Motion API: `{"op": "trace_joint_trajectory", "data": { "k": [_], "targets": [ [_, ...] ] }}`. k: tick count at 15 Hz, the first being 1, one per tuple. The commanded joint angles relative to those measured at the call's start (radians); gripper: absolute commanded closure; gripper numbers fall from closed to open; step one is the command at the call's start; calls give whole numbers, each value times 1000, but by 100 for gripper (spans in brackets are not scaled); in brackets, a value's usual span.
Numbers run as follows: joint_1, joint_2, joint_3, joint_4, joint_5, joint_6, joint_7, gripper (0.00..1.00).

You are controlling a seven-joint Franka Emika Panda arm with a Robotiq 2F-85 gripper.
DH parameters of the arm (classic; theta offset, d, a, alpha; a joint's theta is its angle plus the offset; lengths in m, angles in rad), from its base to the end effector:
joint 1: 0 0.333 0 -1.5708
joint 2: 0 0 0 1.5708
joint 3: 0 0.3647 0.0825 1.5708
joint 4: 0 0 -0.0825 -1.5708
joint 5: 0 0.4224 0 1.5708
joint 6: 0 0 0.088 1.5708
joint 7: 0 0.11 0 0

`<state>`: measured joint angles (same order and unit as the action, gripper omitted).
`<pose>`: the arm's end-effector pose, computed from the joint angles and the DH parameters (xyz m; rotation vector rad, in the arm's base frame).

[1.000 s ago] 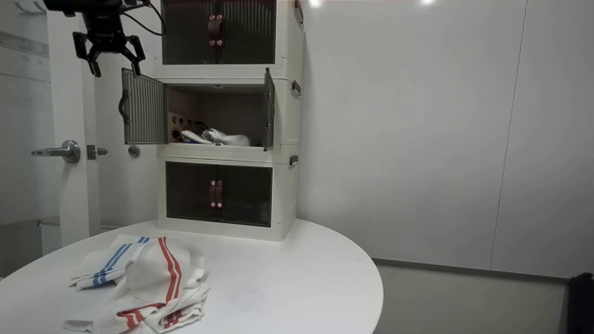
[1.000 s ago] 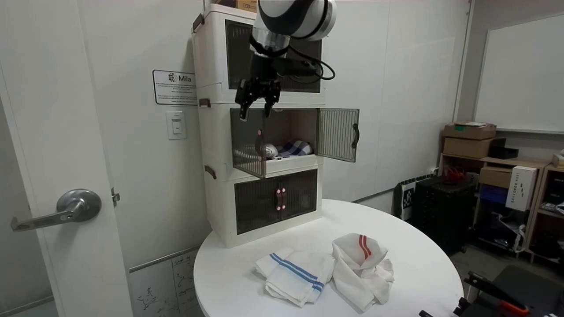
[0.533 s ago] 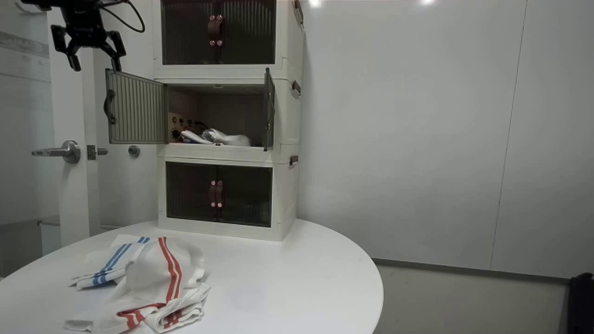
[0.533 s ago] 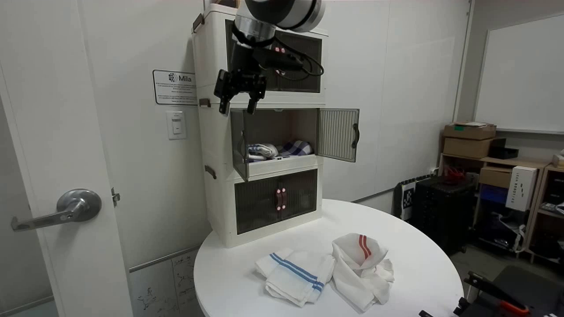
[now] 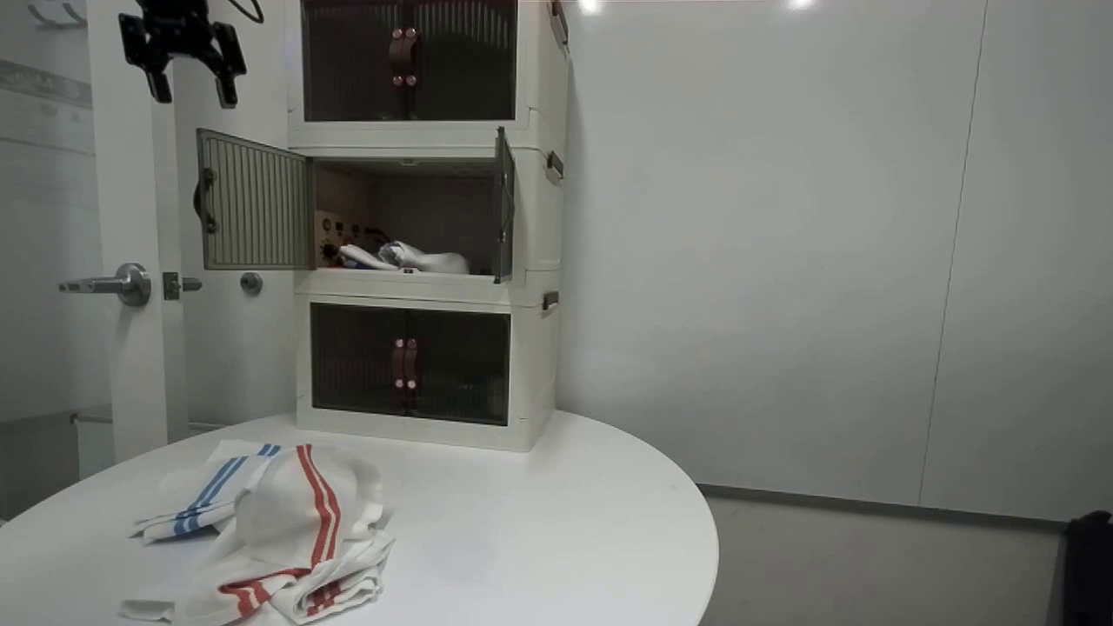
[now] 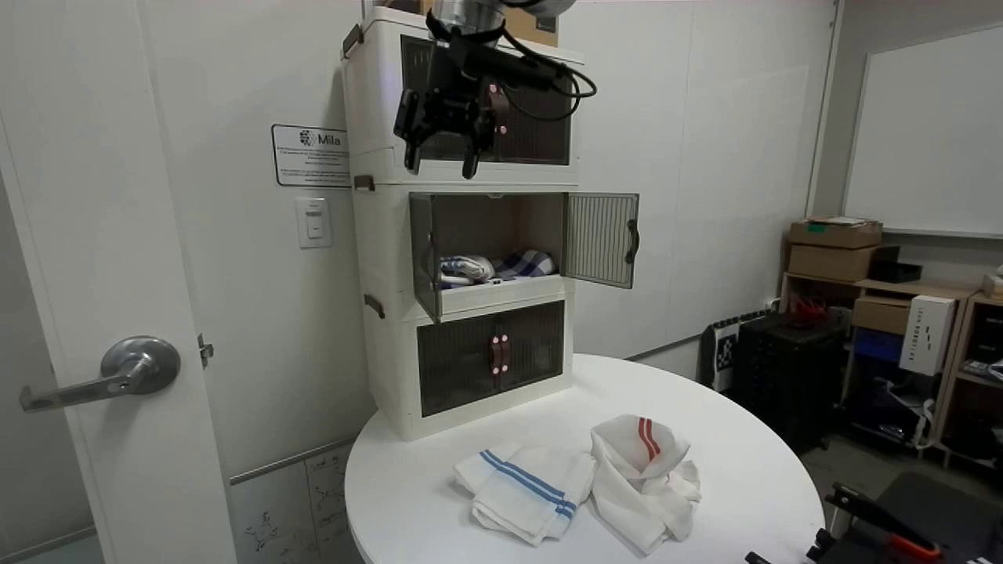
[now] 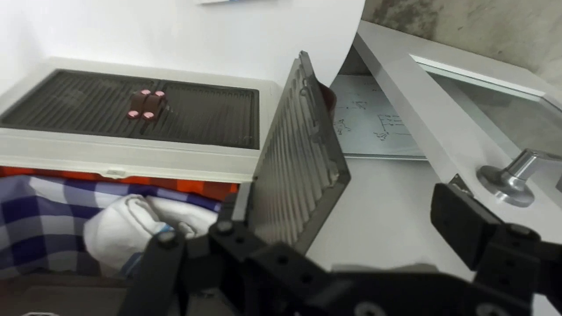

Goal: Open the left door on the middle cabinet

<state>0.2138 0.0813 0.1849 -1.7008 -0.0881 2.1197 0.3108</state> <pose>0.6128 0.2487 0.6082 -3.0373 -0.1792 -0.5244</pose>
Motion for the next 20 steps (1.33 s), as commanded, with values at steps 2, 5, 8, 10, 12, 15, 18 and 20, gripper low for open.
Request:
{"op": "trace_joint_trajectory", "data": {
  "k": [2,5,8,10,12,15,18,20],
  "targets": [
    [-11,-30,-18,108,-7,-186,106,0],
    [-25,-38,-24,169,16,-267,135,0],
    [-42,-48,-34,196,3,-296,177,0],
    [-57,-59,-45,188,-15,-290,197,0],
    [-77,-68,-62,168,-31,-285,209,0],
    [-111,-82,-94,138,-34,-292,196,0],
    [-155,-121,-136,64,-36,-293,154,0],
    [-178,-145,-155,3,-39,-282,134,0]
  ]
}}
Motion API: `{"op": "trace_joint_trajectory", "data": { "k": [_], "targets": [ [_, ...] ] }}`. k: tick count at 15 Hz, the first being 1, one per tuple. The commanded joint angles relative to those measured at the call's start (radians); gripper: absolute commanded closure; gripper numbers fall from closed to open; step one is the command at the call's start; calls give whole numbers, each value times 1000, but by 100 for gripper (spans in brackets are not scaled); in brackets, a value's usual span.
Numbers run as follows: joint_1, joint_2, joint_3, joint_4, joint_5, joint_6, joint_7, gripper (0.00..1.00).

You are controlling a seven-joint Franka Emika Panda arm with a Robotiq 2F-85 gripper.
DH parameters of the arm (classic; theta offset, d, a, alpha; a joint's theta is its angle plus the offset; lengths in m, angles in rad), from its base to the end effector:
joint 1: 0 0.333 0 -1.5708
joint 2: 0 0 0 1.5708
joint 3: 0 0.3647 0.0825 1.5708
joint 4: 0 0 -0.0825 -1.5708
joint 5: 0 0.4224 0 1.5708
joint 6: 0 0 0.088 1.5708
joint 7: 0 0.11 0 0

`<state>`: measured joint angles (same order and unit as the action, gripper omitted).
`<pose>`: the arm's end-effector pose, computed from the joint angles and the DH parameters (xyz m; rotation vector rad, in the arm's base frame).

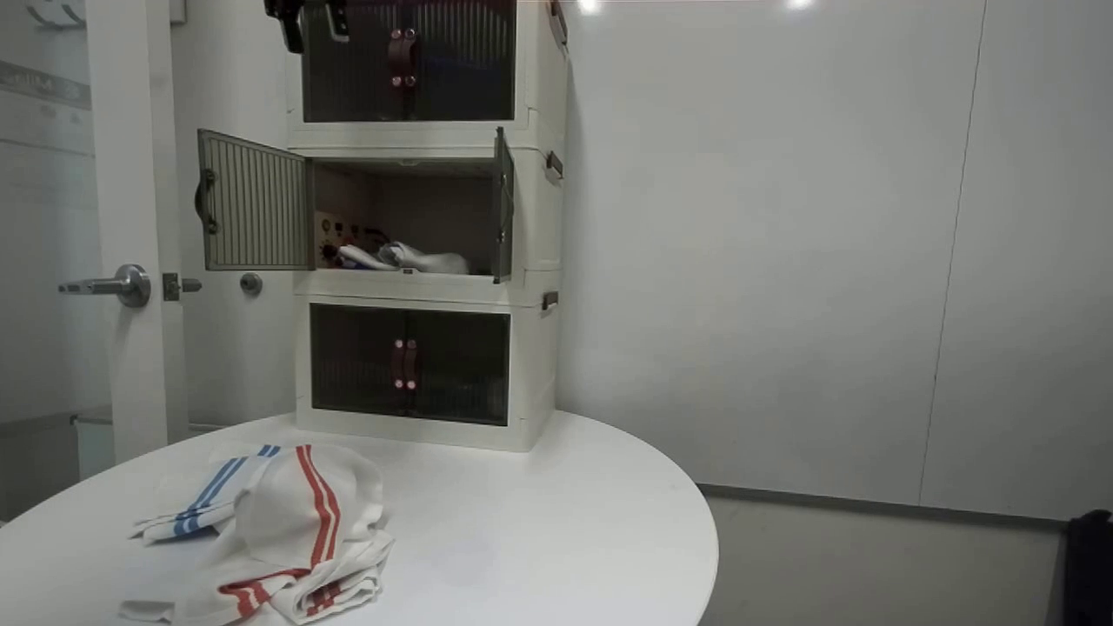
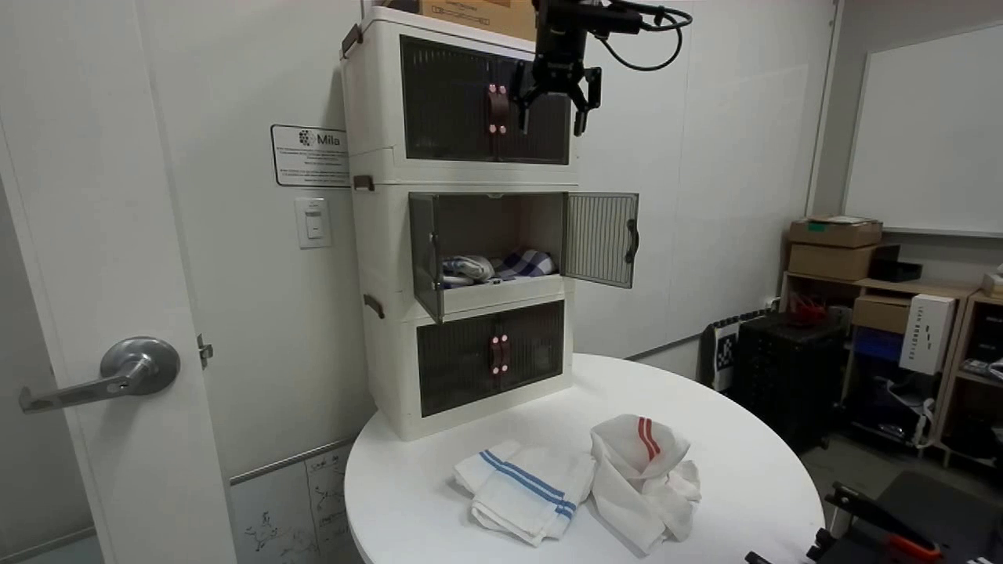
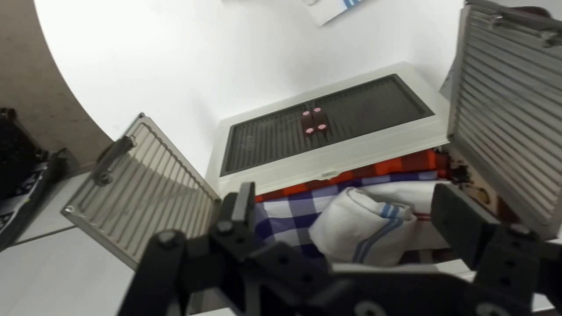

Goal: Open the left door on the middle cabinet

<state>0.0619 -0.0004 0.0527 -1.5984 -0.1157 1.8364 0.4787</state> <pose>0.6154 0.0612 0.6832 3.0290 -0.5310 0.4041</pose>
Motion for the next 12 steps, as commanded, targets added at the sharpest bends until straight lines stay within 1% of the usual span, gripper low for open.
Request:
{"op": "trace_joint_trajectory", "data": {
  "k": [1,4,6,8,12],
  "targets": [
    [-36,-76,-30,-136,-19,11,-44,0],
    [-53,-116,-36,-262,-22,59,-56,0],
    [-52,-147,-25,-360,-42,122,-42,0],
    [-47,-177,-15,-454,-54,202,-57,0],
    [-44,-214,-3,-581,-33,341,-93,0]
  ]
}}
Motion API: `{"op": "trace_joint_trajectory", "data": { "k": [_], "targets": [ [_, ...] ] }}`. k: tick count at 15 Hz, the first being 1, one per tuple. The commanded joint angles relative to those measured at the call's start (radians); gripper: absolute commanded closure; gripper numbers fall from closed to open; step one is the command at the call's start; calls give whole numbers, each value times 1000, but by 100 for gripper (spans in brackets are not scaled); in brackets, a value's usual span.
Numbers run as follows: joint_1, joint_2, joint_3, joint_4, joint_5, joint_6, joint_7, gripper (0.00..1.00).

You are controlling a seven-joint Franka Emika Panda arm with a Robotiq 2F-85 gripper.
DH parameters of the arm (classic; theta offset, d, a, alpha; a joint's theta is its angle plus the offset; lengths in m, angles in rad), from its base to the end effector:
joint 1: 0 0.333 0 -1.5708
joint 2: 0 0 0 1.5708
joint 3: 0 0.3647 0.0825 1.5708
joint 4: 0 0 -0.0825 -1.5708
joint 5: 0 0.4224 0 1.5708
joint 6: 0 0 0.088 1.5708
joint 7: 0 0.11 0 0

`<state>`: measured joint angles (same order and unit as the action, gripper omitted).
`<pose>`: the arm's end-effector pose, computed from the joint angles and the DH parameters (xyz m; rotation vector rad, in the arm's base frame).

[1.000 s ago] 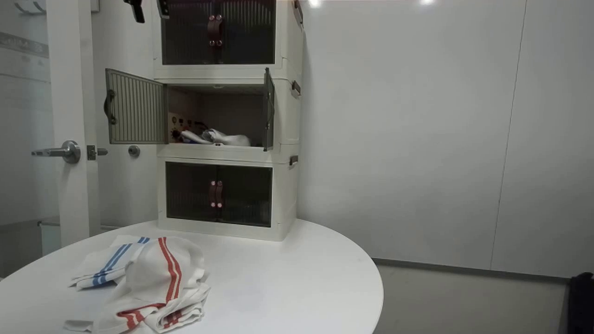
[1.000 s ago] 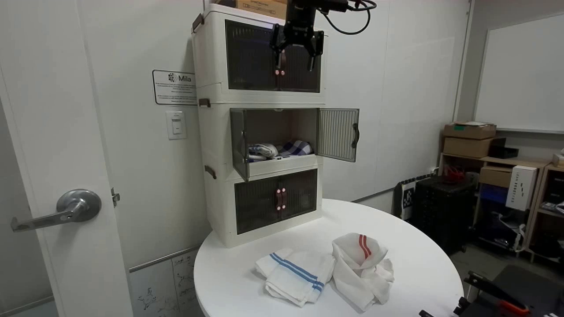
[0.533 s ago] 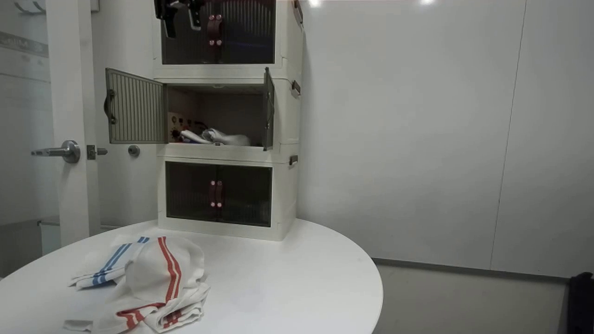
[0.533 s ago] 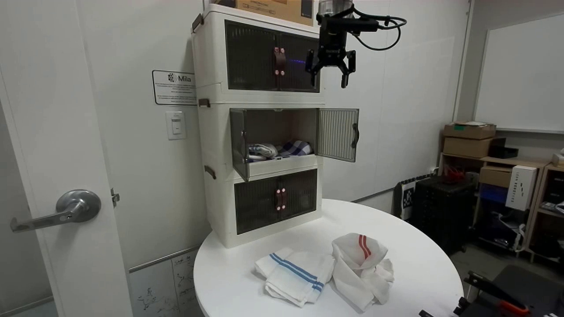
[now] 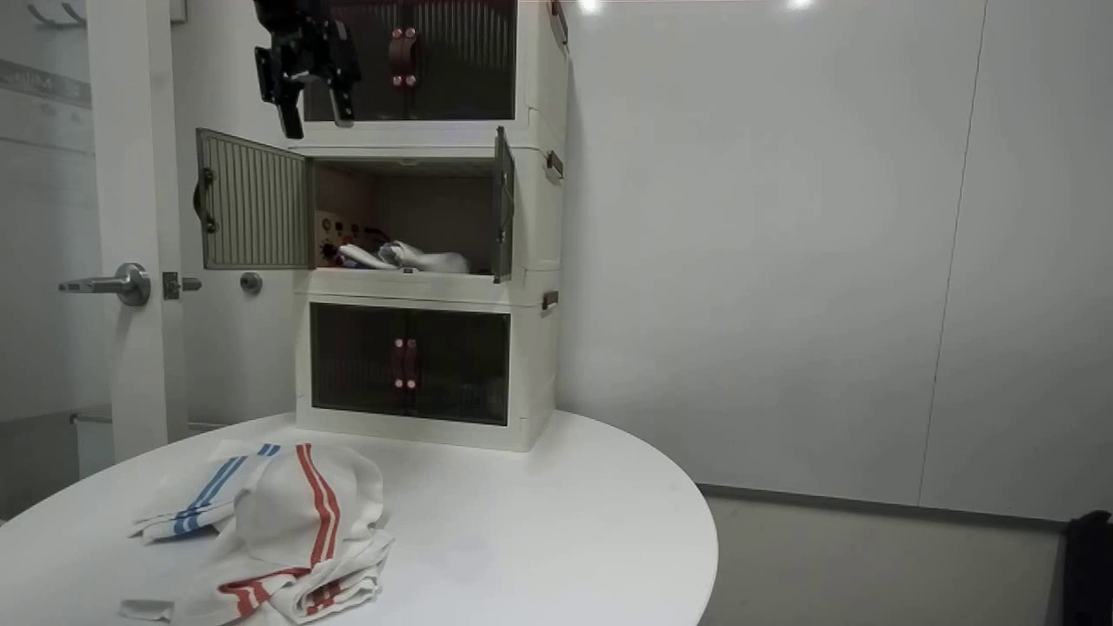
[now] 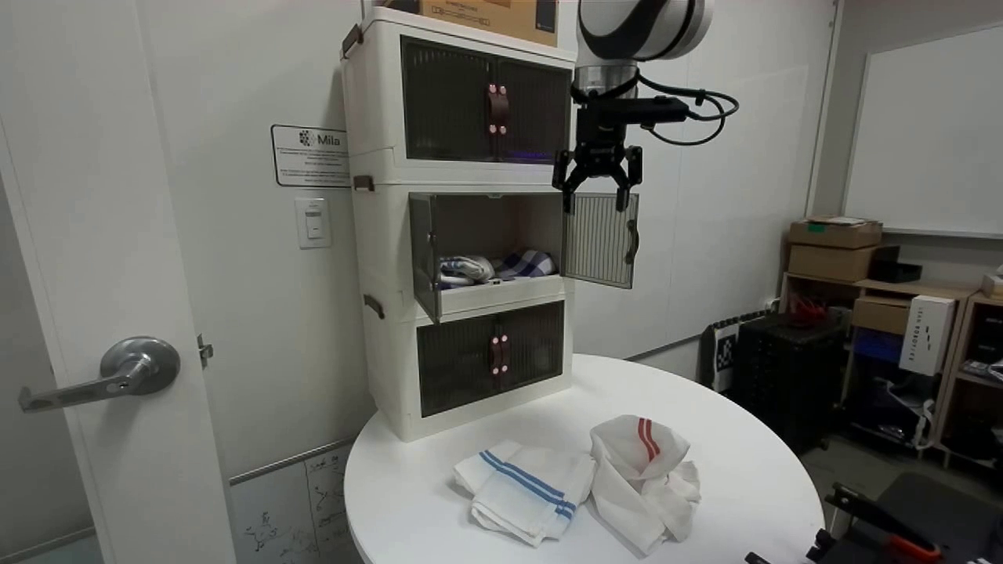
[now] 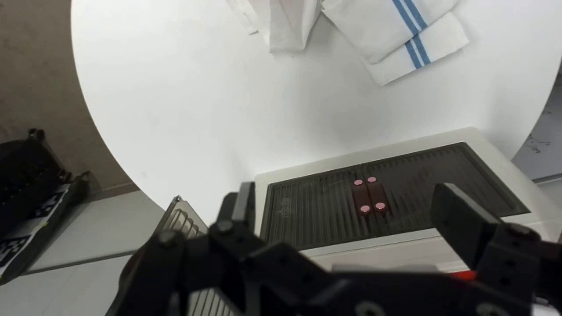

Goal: Open the left door on the middle cabinet

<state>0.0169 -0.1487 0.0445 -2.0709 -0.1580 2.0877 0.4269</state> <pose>0.5571 0.0272 0.5445 2.9877 -0.4494 0.2975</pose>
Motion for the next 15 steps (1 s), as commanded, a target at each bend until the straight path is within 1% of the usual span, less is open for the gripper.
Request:
{"op": "trace_joint_trajectory", "data": {
  "k": [1,5,8,9,11,15],
  "targets": [
    [2,-73,4,-131,32,111,-64,0],
    [8,-101,-14,-197,139,159,-205,0],
    [6,-115,-22,-212,182,132,-279,0],
    [-4,-81,-4,-181,145,130,-223,0],
    [-4,-91,-9,-193,154,130,-245,0],
    [-4,-93,-9,-196,155,130,-250,0]
  ]
}}
